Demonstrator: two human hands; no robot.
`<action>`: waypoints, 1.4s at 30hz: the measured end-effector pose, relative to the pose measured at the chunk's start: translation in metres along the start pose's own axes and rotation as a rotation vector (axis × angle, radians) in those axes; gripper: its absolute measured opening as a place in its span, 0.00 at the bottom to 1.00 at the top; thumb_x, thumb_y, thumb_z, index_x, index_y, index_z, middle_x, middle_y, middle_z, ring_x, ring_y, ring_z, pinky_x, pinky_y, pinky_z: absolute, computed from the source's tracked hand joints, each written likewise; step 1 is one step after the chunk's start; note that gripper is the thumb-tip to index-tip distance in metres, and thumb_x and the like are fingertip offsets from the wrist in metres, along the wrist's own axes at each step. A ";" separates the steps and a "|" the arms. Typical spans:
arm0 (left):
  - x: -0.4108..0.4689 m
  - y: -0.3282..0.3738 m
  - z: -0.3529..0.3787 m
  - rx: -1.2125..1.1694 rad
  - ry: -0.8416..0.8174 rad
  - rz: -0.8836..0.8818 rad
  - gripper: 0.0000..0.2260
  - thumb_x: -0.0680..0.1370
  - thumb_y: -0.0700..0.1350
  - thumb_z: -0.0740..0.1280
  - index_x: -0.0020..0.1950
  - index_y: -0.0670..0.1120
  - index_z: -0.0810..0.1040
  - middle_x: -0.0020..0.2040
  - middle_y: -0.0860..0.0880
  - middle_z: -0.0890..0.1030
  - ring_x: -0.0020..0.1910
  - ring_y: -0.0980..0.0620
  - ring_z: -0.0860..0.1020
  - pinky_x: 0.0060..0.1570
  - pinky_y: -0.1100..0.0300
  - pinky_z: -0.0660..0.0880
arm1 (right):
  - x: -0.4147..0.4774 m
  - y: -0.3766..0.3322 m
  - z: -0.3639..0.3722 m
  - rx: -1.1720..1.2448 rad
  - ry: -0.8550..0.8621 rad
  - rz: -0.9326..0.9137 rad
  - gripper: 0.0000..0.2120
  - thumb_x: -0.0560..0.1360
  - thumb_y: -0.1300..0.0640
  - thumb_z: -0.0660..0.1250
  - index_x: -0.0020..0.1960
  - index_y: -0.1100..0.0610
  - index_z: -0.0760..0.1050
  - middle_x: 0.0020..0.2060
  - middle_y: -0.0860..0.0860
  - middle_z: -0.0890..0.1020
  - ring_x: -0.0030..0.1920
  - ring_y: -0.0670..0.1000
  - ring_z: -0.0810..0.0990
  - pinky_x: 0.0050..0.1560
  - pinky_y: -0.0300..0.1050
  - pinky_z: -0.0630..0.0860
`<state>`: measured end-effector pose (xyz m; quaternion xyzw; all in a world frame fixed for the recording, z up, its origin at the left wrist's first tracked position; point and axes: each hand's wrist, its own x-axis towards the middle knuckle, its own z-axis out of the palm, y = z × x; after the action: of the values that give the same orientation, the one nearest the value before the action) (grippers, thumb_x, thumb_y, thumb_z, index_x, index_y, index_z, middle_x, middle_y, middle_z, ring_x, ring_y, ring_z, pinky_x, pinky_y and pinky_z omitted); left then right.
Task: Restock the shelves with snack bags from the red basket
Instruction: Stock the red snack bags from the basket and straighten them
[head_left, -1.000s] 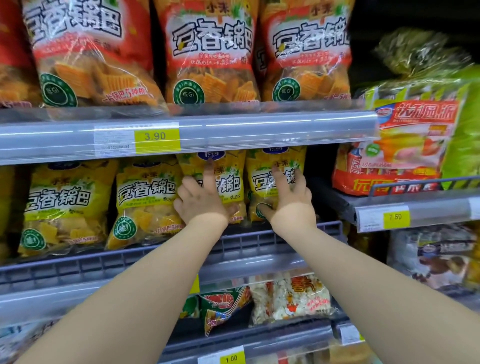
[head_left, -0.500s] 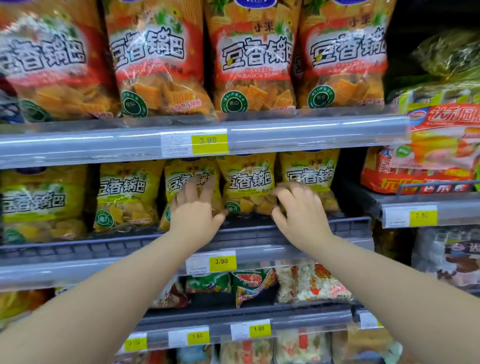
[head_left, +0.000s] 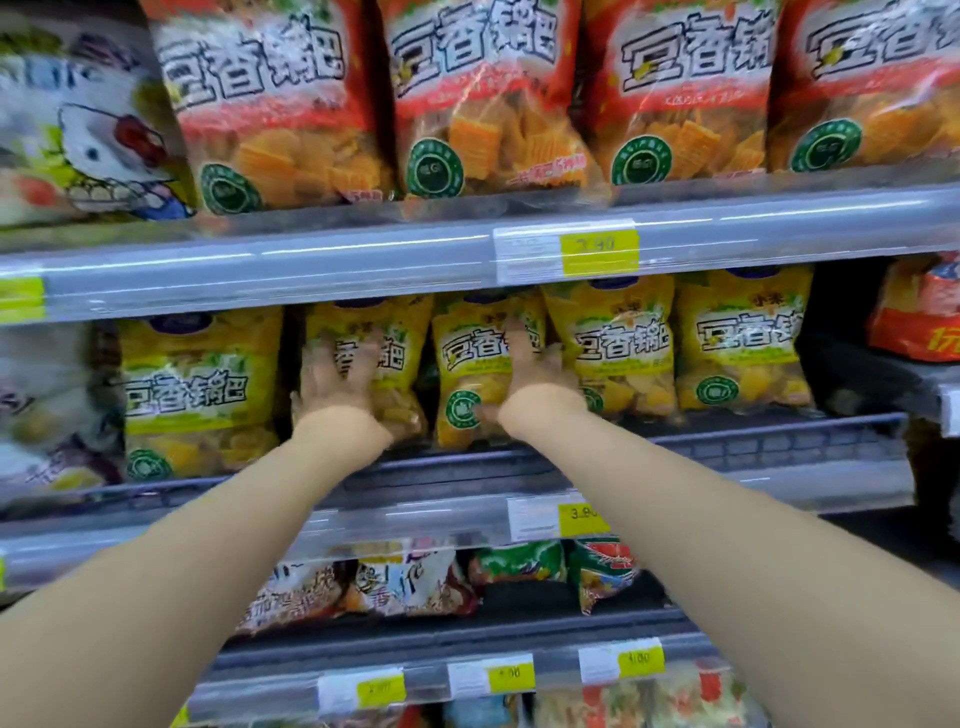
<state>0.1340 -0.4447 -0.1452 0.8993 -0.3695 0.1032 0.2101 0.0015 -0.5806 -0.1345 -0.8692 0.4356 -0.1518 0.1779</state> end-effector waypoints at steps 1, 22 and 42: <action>0.002 -0.002 0.000 0.000 -0.031 0.006 0.47 0.70 0.59 0.74 0.76 0.64 0.42 0.77 0.44 0.38 0.76 0.40 0.43 0.73 0.43 0.53 | 0.003 -0.001 -0.002 -0.025 -0.007 0.007 0.52 0.68 0.41 0.73 0.75 0.39 0.36 0.75 0.59 0.54 0.71 0.65 0.60 0.64 0.61 0.67; 0.032 -0.011 0.019 0.347 0.093 0.156 0.43 0.72 0.60 0.69 0.74 0.58 0.41 0.70 0.37 0.52 0.66 0.38 0.61 0.55 0.52 0.71 | 0.011 -0.005 0.021 -0.333 0.396 -0.105 0.26 0.73 0.46 0.67 0.65 0.49 0.59 0.65 0.60 0.61 0.65 0.60 0.61 0.54 0.50 0.69; -0.013 -0.146 -0.052 -0.145 0.053 -0.033 0.41 0.74 0.46 0.71 0.75 0.67 0.46 0.78 0.42 0.43 0.71 0.33 0.62 0.64 0.46 0.68 | -0.056 -0.123 0.073 -0.133 0.112 -0.352 0.23 0.79 0.40 0.55 0.73 0.37 0.58 0.77 0.52 0.42 0.75 0.61 0.43 0.71 0.64 0.51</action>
<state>0.2265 -0.3195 -0.1473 0.8846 -0.3554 0.0966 0.2861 0.0859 -0.4540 -0.1510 -0.9321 0.2951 -0.1994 0.0664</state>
